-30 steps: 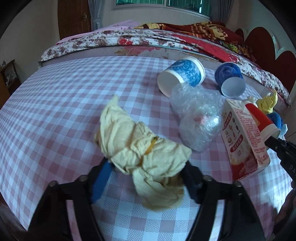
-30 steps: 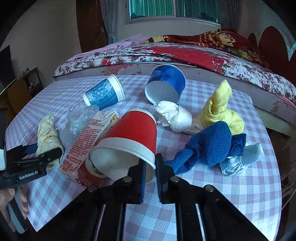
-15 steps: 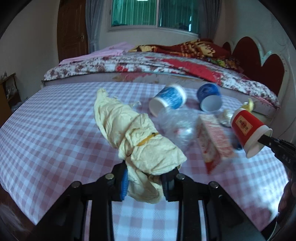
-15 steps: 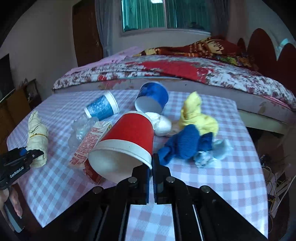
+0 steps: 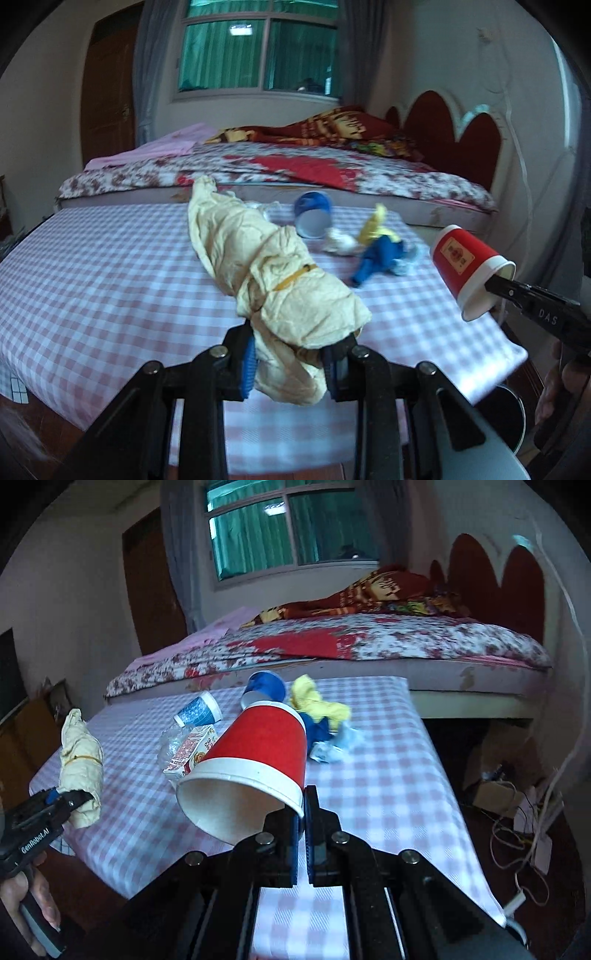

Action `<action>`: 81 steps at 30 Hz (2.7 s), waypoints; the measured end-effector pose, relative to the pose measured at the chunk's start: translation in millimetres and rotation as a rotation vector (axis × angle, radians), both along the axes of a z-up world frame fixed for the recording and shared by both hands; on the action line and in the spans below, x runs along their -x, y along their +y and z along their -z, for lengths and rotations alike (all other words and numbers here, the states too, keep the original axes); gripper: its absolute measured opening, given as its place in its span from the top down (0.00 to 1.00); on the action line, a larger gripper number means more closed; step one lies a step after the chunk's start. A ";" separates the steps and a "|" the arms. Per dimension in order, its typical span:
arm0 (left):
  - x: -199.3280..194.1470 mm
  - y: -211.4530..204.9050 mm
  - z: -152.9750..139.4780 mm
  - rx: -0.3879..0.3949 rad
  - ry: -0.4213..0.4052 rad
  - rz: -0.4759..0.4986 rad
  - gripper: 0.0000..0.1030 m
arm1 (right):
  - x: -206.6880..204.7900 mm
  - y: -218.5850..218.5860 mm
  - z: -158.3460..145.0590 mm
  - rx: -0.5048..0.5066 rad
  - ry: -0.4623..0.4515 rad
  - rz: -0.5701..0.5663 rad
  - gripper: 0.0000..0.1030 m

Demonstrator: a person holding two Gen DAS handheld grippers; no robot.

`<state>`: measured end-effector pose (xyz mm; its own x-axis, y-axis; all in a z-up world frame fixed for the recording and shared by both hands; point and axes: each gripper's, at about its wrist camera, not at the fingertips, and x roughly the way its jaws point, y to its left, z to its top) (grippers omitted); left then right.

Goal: Collect trash
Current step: 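Carry cloth and red cup over the black bucket and open both tools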

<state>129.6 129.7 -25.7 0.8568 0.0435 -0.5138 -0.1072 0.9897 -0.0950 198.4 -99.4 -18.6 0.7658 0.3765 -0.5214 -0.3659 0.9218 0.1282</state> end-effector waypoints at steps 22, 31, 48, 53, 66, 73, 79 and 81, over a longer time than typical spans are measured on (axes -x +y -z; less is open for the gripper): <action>35.2 -124.0 -0.1 -0.029 0.008 0.281 0.71 | 98.6 -125.1 4.5 -0.035 -0.008 0.225 0.97; 41.7 -179.0 9.7 -0.049 0.031 0.402 0.71 | 117.9 -180.3 14.3 -0.035 0.011 0.334 0.97; 41.9 -310.4 51.8 -0.079 0.143 0.709 0.71 | 152.4 -280.7 61.8 0.000 0.139 0.512 0.97; 38.1 -331.3 71.2 -0.087 0.190 0.754 0.71 | 142.5 -294.4 85.8 0.034 0.201 0.507 0.97; 13.1 -357.3 118.1 -0.086 0.349 0.789 0.71 | 116.7 -305.2 136.0 0.062 0.326 0.479 0.97; -1.6 -360.3 135.2 -0.040 0.436 0.763 0.09 | 96.6 -318.4 175.7 0.090 0.472 0.505 0.32; -0.4 -344.1 143.7 -0.131 0.433 0.647 0.03 | 103.2 -323.4 187.7 0.102 0.504 0.533 0.03; -0.3 -337.8 144.2 -0.142 0.427 0.610 0.02 | 103.6 -321.7 185.7 0.120 0.494 0.534 0.01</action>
